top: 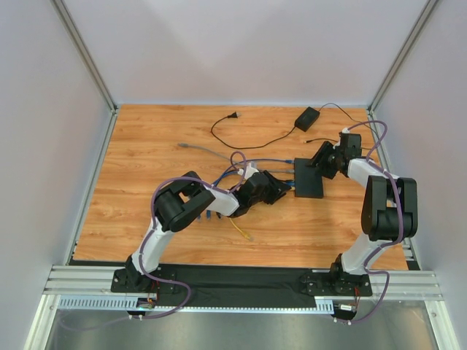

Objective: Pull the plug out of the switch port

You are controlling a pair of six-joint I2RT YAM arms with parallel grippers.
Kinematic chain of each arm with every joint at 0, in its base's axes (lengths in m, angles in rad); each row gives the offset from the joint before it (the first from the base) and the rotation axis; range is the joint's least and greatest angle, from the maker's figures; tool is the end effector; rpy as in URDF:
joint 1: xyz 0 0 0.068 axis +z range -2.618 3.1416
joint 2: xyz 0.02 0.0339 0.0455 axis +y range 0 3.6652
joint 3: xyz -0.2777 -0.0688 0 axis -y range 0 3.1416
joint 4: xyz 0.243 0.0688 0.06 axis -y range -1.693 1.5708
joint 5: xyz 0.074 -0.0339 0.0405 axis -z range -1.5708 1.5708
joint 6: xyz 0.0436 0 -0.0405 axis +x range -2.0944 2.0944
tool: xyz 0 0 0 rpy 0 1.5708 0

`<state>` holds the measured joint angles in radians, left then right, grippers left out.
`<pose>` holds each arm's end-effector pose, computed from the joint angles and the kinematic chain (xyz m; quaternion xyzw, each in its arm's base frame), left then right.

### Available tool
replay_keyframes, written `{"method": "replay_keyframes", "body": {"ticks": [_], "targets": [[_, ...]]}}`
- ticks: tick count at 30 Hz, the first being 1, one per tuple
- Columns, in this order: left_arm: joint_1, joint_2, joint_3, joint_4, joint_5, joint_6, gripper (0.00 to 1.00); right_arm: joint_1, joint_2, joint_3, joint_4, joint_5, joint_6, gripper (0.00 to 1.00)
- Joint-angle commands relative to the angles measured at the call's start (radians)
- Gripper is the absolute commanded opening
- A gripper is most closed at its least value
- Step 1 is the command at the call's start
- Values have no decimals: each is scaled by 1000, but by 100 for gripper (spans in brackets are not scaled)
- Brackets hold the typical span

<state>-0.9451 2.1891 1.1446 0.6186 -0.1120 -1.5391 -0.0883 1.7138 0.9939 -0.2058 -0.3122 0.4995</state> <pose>0.2744 -0.3714 0.1113 -0.2746 0.7936 -0.4967 0.2191 0.3511 -0.0176 0.1810 0.2242 0.9110 0.2083 0.2764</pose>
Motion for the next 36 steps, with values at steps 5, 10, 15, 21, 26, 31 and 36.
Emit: {"method": "replay_keyframes", "body": {"ticks": [5, 10, 15, 21, 26, 31, 36], "targets": [[-14, 31, 57, -48, -35, -55, 48, 1, 36, 0, -43, 59, -29, 55], [-14, 38, 84, -98, -23, -52, 49, 1, 40, 2, -49, 61, -32, 54], [-14, 75, 138, -132, 14, -73, 49, 7, 27, 14, -86, 88, -53, 54], [-14, 92, 133, -137, 11, -108, 47, 15, 7, 9, -95, 110, -64, 53], [-14, 72, 98, -123, -14, -116, 46, 27, 26, 23, -102, 114, -67, 53], [-14, 83, 90, -102, -15, -133, 42, 32, 43, 32, -110, 114, -68, 51], [-14, 103, 83, -63, -12, -153, 38, 33, 41, 32, -110, 116, -72, 51]]}}
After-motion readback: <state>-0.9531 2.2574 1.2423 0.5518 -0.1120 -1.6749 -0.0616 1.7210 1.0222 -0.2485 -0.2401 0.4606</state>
